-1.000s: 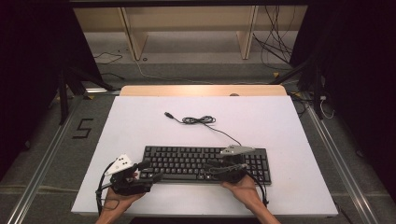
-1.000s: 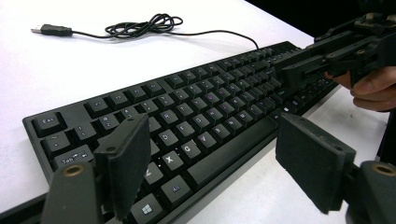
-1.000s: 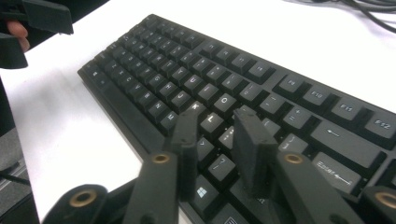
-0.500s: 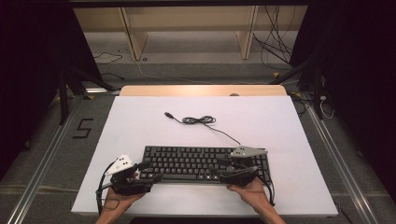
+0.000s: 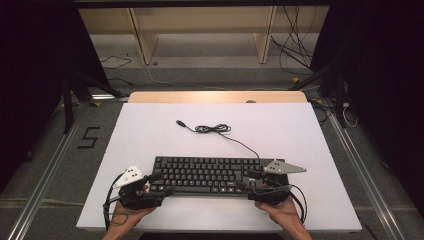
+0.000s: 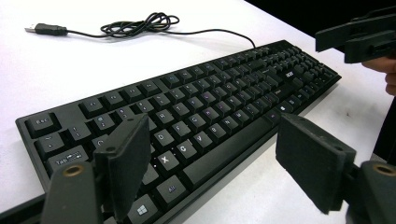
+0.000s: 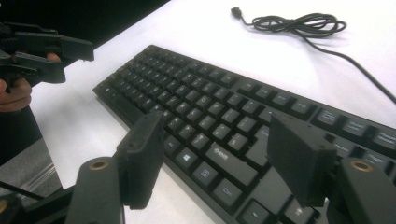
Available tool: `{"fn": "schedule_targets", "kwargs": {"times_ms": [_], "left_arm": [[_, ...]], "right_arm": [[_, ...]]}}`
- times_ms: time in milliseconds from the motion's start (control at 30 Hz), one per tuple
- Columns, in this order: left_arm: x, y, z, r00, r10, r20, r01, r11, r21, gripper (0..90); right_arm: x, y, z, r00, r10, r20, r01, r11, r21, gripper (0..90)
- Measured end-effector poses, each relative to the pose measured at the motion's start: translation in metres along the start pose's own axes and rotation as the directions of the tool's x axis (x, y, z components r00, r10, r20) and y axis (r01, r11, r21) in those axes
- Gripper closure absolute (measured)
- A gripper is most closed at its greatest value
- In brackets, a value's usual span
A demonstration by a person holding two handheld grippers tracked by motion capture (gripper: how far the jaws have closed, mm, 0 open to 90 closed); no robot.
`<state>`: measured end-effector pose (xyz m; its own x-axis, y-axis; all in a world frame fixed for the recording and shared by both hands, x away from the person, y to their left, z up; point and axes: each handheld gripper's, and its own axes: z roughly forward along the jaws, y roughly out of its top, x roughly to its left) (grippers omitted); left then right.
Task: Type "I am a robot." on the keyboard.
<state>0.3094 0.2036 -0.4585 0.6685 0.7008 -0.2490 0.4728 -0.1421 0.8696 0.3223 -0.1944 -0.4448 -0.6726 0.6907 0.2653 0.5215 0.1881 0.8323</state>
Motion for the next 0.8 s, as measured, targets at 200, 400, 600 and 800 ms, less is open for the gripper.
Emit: {"fn": "schedule_targets", "kwargs": {"times_ms": [200, 400, 600, 800], "left_arm": [[0.0, 0.0, 0.0, 1.0, -0.003, 0.004, 0.003, 1.0, -0.004, 25.9], [-0.001, 0.0, 0.0, 0.9999, -0.006, 0.011, 0.006, 1.0, -0.004, 25.8], [-0.002, 0.0, 0.0, 0.9999, -0.005, 0.016, 0.006, 1.0, -0.007, 25.5], [-0.002, 0.0, 0.0, 0.9998, -0.006, 0.02, 0.006, 1.0, -0.008, 24.9]], "right_arm": [[-0.005, -0.007, -0.016, 0.9997, 0.004, 0.024, -0.003, 1.0, -0.029, 37.0], [-0.011, -0.014, -0.03, 0.9987, -0.009, 0.05, 0.011, 0.999, -0.044, 36.1], [-0.015, -0.019, -0.036, 0.9977, -0.003, 0.067, 0.006, 0.999, -0.052, 35.3], [-0.014, -0.019, -0.039, 0.9978, -0.01, 0.065, 0.014, 0.998, -0.069, 33.6]]}}
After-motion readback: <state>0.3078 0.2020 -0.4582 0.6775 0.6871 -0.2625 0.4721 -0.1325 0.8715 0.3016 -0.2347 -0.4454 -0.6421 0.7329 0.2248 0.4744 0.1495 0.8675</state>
